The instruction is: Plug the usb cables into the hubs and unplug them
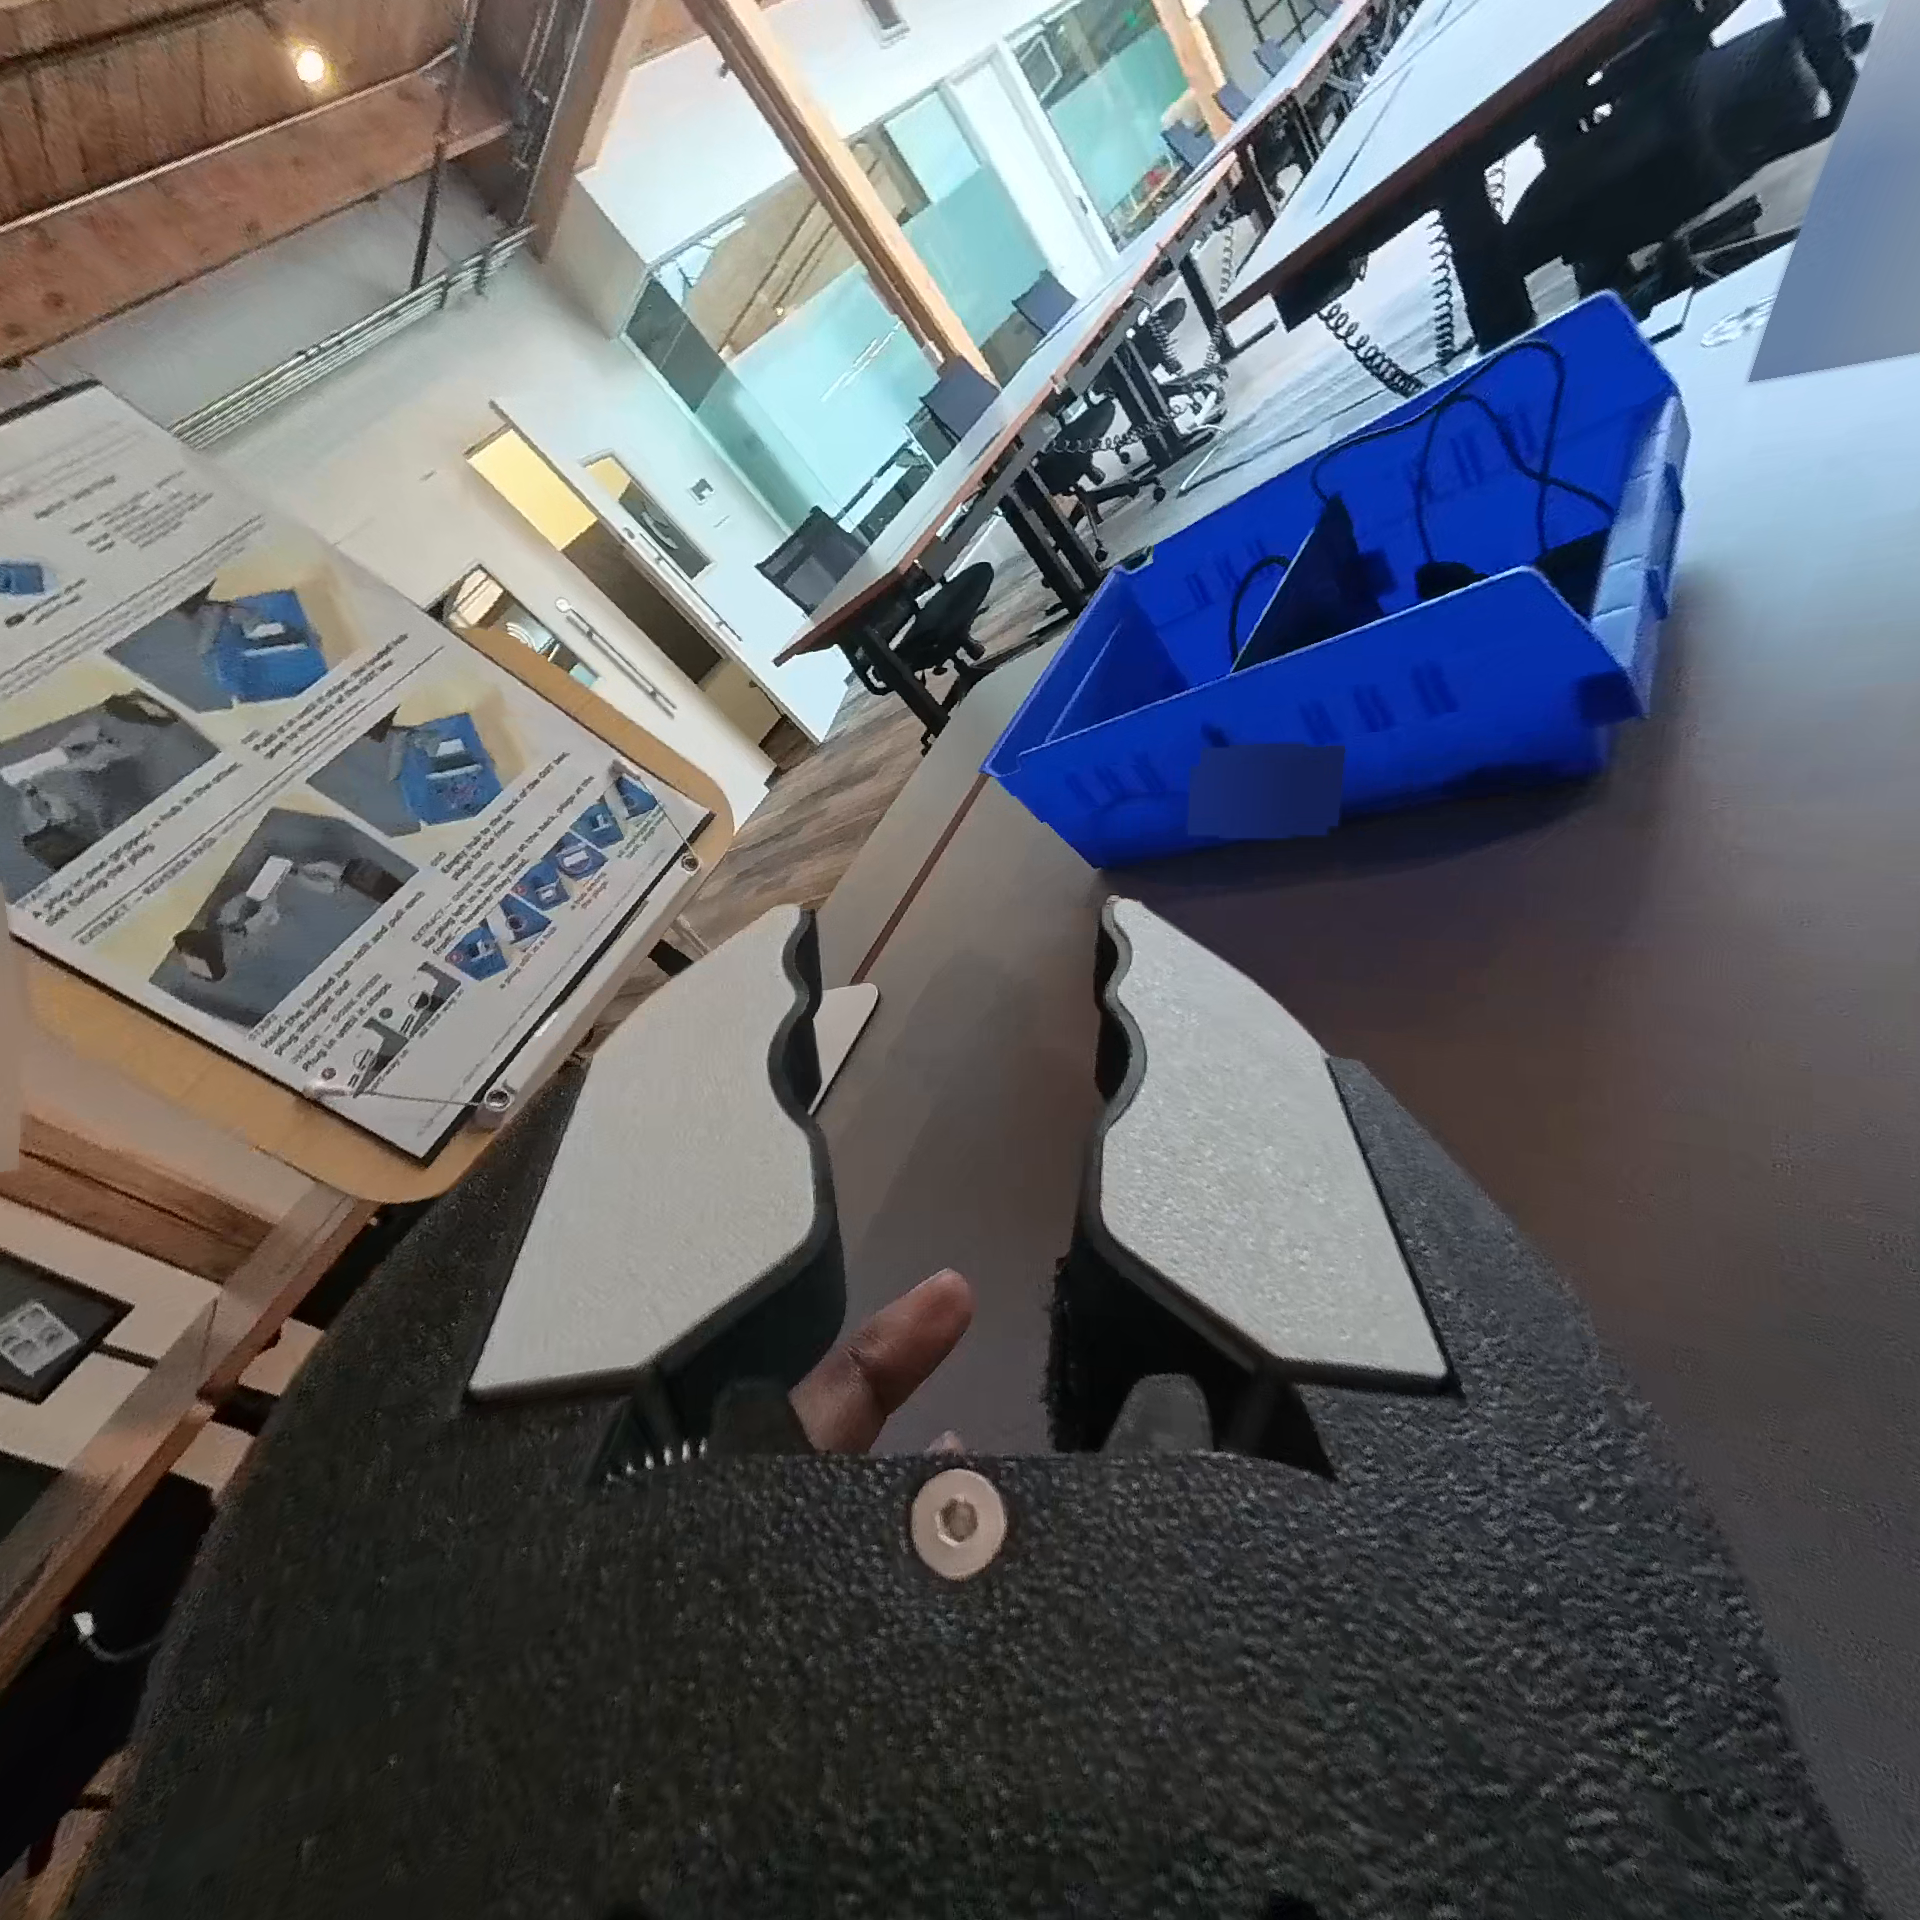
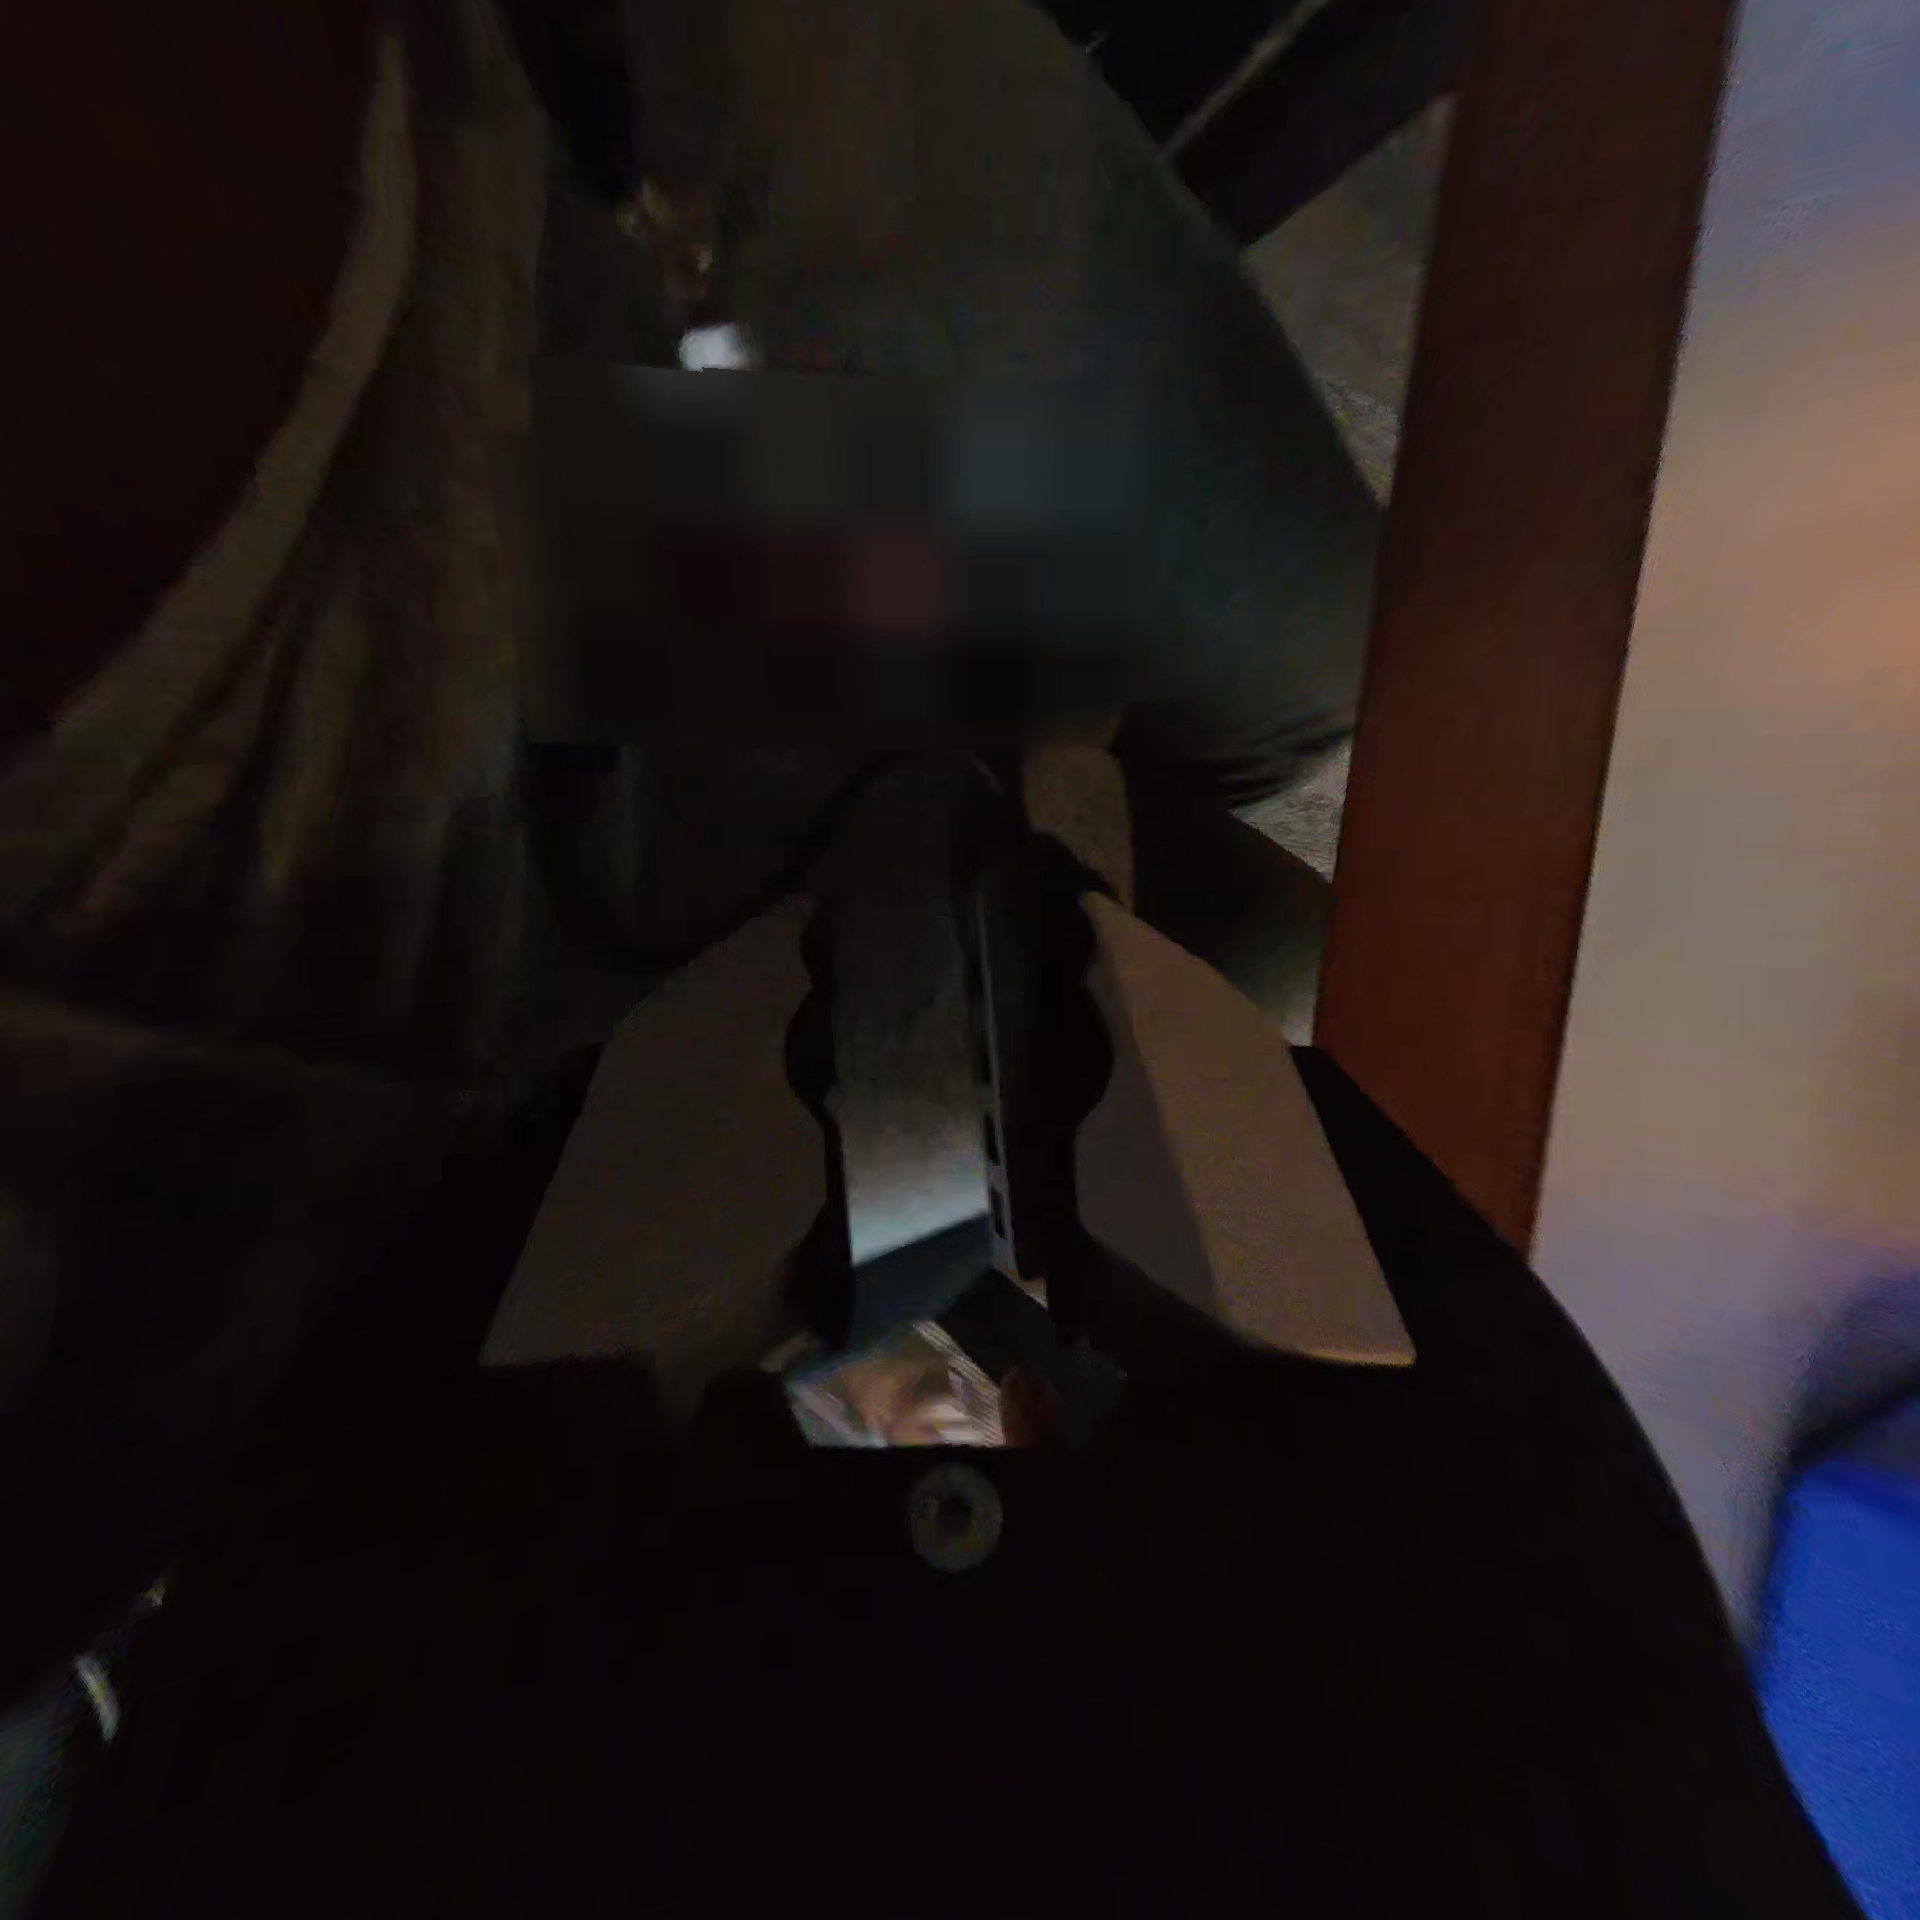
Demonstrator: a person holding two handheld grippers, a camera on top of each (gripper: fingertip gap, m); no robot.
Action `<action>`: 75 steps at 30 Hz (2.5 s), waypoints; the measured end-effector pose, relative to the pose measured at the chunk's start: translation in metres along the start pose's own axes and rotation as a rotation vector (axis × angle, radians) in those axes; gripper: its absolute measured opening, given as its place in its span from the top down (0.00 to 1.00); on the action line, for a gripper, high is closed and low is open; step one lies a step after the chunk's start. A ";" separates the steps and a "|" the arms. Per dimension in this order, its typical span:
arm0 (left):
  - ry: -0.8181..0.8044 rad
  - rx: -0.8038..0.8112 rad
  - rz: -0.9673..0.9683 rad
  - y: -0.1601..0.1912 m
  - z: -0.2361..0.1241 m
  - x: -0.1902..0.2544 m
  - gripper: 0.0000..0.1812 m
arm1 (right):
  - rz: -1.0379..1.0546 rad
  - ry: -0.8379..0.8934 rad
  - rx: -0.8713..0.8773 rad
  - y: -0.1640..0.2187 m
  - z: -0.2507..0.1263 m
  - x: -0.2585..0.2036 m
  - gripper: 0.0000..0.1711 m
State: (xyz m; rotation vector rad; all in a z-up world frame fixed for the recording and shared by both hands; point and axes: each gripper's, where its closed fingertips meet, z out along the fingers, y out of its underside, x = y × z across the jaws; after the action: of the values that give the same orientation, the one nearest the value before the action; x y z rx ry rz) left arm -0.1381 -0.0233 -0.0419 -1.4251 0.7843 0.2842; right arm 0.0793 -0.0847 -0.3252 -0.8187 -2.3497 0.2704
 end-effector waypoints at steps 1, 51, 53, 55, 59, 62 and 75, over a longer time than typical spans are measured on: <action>0.005 0.002 0.003 -0.001 0.000 0.001 0.72 | 0.060 0.019 0.024 -0.004 0.003 0.000 0.71; 0.340 0.251 -0.156 -0.059 -0.008 0.057 0.70 | 0.479 0.136 0.642 -0.087 -0.150 0.162 0.94; 0.400 0.289 -0.222 -0.068 -0.004 0.067 0.70 | 0.452 0.151 0.657 -0.093 -0.151 0.180 0.94; 0.460 0.290 -0.230 -0.070 0.001 0.080 0.70 | 0.436 0.161 0.703 -0.100 -0.152 0.198 0.94; 0.494 0.245 -0.202 -0.062 0.013 0.095 0.69 | 0.405 0.133 0.783 -0.116 -0.148 0.218 0.94; 0.469 0.241 -0.179 -0.058 0.020 0.096 0.70 | 0.382 0.097 0.793 -0.124 -0.139 0.223 0.94; 0.451 0.379 -0.330 -0.076 0.017 0.080 0.94 | 0.325 0.073 0.935 -0.138 -0.159 0.239 0.94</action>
State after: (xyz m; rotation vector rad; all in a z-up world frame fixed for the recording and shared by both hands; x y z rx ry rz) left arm -0.0285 -0.0416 -0.0348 -1.2404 0.8917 -0.4358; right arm -0.0349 -0.0475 -0.0302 -0.6861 -1.6926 1.3171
